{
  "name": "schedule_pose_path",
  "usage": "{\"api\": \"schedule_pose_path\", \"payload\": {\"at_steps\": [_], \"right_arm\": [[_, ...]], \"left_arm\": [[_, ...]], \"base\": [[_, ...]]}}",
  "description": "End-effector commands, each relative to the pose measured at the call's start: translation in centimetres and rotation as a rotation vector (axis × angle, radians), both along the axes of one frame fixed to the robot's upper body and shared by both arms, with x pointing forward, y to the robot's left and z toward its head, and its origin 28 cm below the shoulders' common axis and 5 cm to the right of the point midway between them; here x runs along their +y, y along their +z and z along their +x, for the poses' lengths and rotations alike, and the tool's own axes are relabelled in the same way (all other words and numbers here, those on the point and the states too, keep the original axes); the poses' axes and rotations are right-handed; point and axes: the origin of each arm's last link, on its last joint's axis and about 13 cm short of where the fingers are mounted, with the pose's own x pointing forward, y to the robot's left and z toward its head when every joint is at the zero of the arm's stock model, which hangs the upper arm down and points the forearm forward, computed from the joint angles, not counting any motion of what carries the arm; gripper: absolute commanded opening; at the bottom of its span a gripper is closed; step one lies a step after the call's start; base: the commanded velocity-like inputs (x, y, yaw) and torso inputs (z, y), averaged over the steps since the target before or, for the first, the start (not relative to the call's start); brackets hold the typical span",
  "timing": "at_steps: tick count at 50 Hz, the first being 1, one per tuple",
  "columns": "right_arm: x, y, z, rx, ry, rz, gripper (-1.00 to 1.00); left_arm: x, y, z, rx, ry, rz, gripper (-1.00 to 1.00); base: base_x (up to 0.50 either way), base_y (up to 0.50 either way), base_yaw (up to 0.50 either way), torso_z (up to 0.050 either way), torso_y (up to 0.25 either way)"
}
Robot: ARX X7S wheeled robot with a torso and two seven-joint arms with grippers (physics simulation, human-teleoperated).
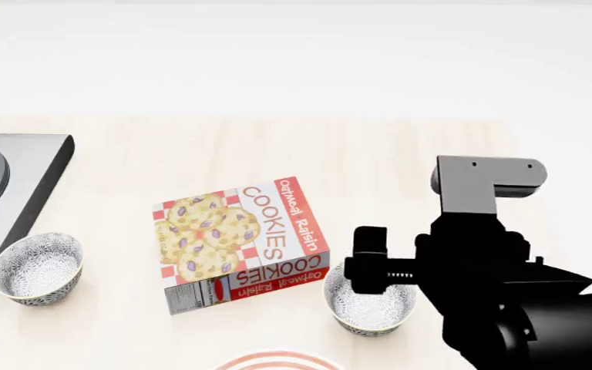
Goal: Pick the akita bowl next to the plate and place it on the plate.
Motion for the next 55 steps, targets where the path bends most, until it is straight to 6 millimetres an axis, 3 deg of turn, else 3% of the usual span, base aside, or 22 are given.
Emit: {"api": "schedule_pose_path", "payload": {"at_steps": [1,33,55], "right_arm": [[-0.1,-0.8,1.2,0.066,-0.009,-0.003,1.0],[-0.3,-2.3,4.6,0.138,-0.03,0.036,1.0],[0.0,-3.5,5.0,0.219,-0.018,0.048,1.0]], "left_arm": [[0.0,-0.1,0.0,0.0,0.001,-0.002,1.0],[0.1,-0.2,0.1,0.001,0.003,-0.003,1.0],[0.1,-0.1,0.0,0.0,0.005,-0.006,1.0]], "base": [[0.0,0.0,0.0,0.0,0.0],[0.0,0.0,0.0,0.0,0.0],[0.0,0.0,0.0,0.0,0.0]]}}
